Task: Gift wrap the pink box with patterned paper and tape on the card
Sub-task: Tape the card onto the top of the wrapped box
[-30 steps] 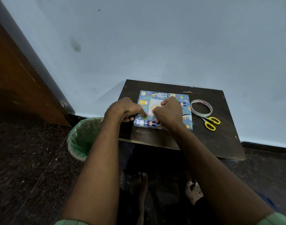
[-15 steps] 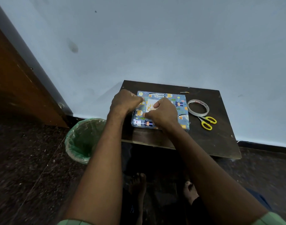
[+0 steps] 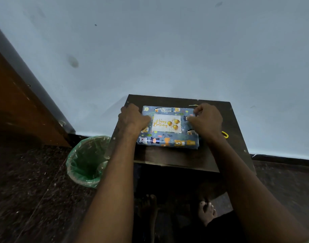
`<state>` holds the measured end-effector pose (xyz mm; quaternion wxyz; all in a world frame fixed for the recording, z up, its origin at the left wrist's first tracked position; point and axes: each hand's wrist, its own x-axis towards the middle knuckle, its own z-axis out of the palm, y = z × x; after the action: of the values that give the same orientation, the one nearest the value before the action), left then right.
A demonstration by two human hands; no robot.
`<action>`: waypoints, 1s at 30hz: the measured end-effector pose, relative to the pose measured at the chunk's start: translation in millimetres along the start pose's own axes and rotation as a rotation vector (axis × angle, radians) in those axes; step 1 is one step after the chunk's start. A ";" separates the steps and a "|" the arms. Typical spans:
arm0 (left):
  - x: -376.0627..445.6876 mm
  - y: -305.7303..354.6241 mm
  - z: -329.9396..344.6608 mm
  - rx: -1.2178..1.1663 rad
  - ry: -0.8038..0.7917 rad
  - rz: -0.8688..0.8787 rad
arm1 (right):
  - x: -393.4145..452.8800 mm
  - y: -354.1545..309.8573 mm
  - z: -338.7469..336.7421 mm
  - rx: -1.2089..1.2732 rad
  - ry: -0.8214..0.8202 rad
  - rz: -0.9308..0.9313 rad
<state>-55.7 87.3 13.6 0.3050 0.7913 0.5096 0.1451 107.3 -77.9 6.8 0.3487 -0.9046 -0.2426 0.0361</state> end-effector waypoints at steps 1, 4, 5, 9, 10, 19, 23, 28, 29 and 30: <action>-0.3 -0.3 1.3 0.035 -0.040 -0.046 | 1.3 3.6 1.9 -0.041 -0.027 0.002; 1.7 3.3 6.0 -0.047 -0.185 -0.094 | -1.0 4.6 12.3 -0.035 -0.095 0.018; 1.6 6.2 7.2 -0.085 -0.203 -0.107 | -2.2 3.3 15.0 -0.014 -0.092 0.021; 2.9 9.0 13.6 -0.226 -0.213 -0.177 | -5.6 2.7 18.3 0.038 -0.064 0.023; 5.6 5.8 17.4 -0.302 -0.224 -0.202 | -6.0 3.9 18.0 0.056 -0.053 0.021; 9.8 2.9 18.3 -0.446 -0.106 -0.212 | -21.9 -0.4 17.7 0.251 0.075 -0.101; 8.3 1.0 16.0 -0.030 -0.037 -0.236 | -17.2 7.7 19.9 0.157 -0.060 -0.087; 2.6 9.8 15.5 0.197 0.043 -0.158 | 5.4 7.9 -0.9 0.079 -0.010 -0.037; 2.4 12.1 17.8 0.187 0.085 -0.108 | 10.6 9.8 -5.5 0.076 -0.009 -0.010; 1.3 16.1 20.5 0.156 0.129 -0.037 | 15.7 13.4 -8.9 0.080 -0.006 0.019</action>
<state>-32.5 76.9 7.9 0.2117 0.7921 0.5525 0.1497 128.7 -84.6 6.4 0.3834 -0.8921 -0.2335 0.0519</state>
